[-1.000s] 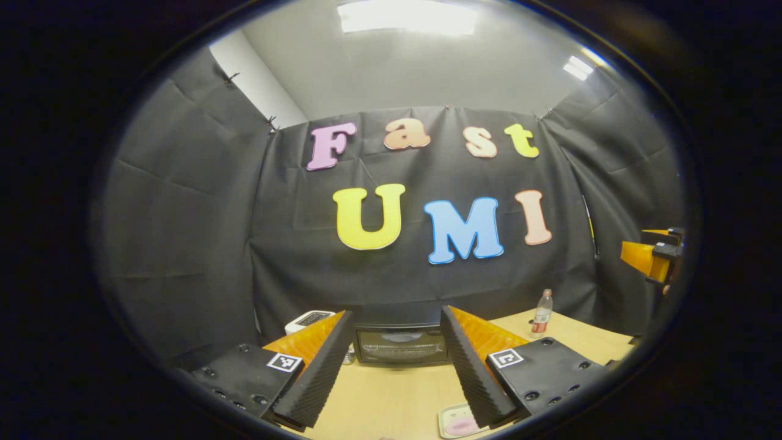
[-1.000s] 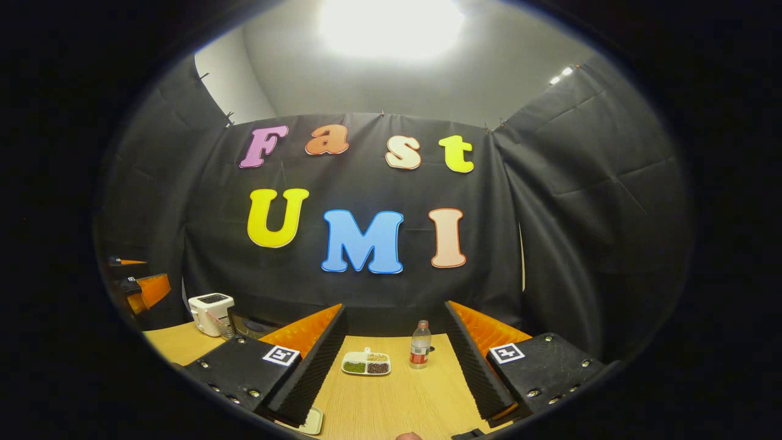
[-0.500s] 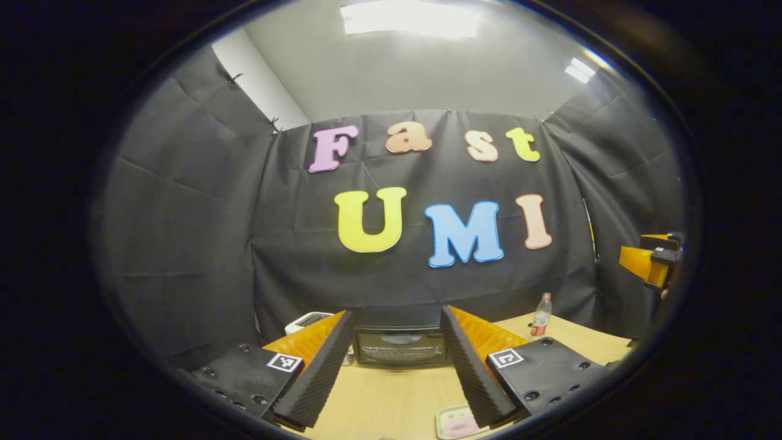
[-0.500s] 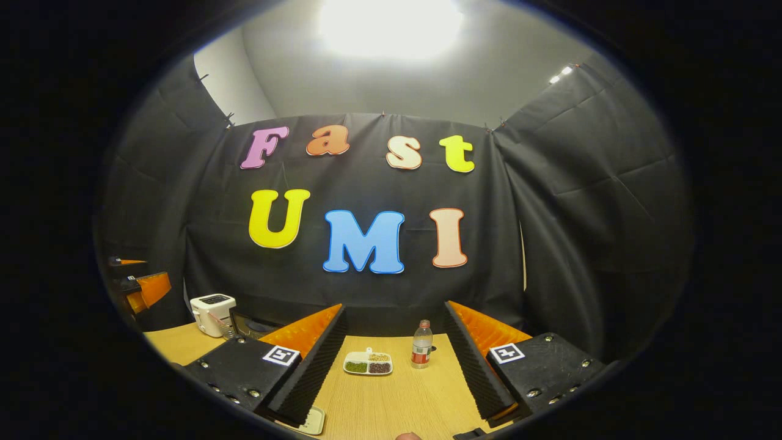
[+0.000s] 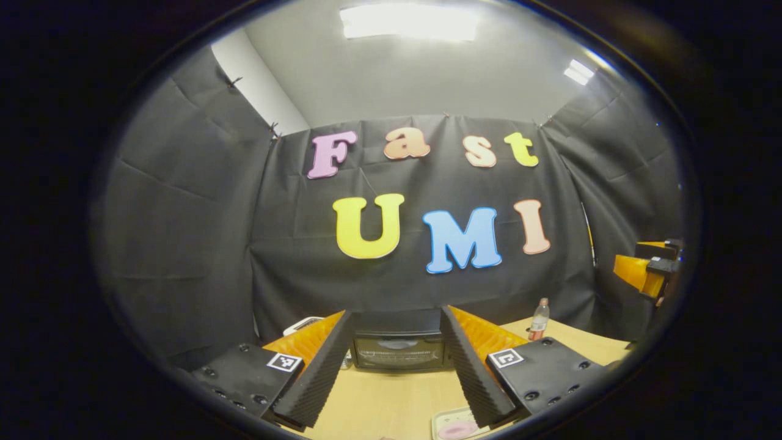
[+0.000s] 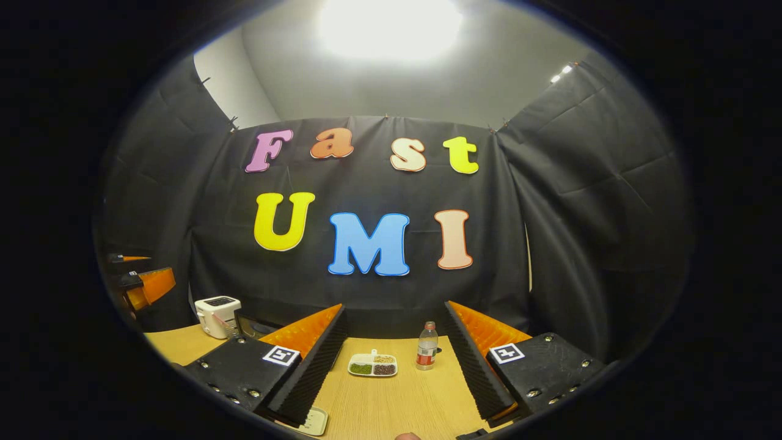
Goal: Open the electric oven with the left hand, put the food in, and close the electric oven.
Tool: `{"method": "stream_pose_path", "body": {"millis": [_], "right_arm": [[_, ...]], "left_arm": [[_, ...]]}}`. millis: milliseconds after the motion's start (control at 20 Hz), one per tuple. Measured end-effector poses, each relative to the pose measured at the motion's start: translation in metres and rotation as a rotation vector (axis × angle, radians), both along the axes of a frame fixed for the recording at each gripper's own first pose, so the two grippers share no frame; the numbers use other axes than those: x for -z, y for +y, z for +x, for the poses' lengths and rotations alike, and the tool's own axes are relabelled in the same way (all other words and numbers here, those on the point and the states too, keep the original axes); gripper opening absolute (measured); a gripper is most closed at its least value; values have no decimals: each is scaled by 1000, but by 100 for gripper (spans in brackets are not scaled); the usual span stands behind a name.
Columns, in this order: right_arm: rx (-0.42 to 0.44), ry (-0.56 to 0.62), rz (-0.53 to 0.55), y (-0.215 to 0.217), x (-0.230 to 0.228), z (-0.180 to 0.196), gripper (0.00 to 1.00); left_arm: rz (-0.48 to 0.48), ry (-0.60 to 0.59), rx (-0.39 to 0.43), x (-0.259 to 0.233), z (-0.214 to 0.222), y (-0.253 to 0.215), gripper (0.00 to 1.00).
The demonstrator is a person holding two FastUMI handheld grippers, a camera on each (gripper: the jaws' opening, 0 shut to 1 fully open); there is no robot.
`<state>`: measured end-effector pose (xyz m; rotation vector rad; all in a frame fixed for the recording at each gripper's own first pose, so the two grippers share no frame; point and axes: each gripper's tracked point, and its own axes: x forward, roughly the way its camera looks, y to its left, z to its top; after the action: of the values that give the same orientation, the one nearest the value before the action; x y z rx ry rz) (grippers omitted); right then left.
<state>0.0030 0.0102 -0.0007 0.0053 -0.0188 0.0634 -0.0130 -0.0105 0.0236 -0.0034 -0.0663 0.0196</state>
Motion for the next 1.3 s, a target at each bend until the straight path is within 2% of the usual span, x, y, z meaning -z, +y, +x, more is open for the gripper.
{"method": "stream_pose_path", "body": {"millis": [50,200,400,650,750,900,1100,1300], "right_arm": [[-1,2,-2,-2,1,2,98],[-10,0,18,-4,3,7,97],[-41,8,9,-3,13,14,97],[-88,0,28,2,16,22,97],[-88,22,28,3,25,27,98],[-64,21,41,5,27,39,97],[28,35,26,-1,35,62,98],[111,61,-2,-3,40,90,98]], "left_arm": [[-1,2,-4,0,1,-2,95],[-11,14,-6,3,0,-12,99],[5,-2,-23,-1,2,-18,99],[8,-20,-52,7,24,-19,90],[11,-10,-53,24,47,-13,99],[16,16,-47,56,99,-2,95],[39,61,-5,97,184,2,100],[56,120,53,144,260,2,100]]}}
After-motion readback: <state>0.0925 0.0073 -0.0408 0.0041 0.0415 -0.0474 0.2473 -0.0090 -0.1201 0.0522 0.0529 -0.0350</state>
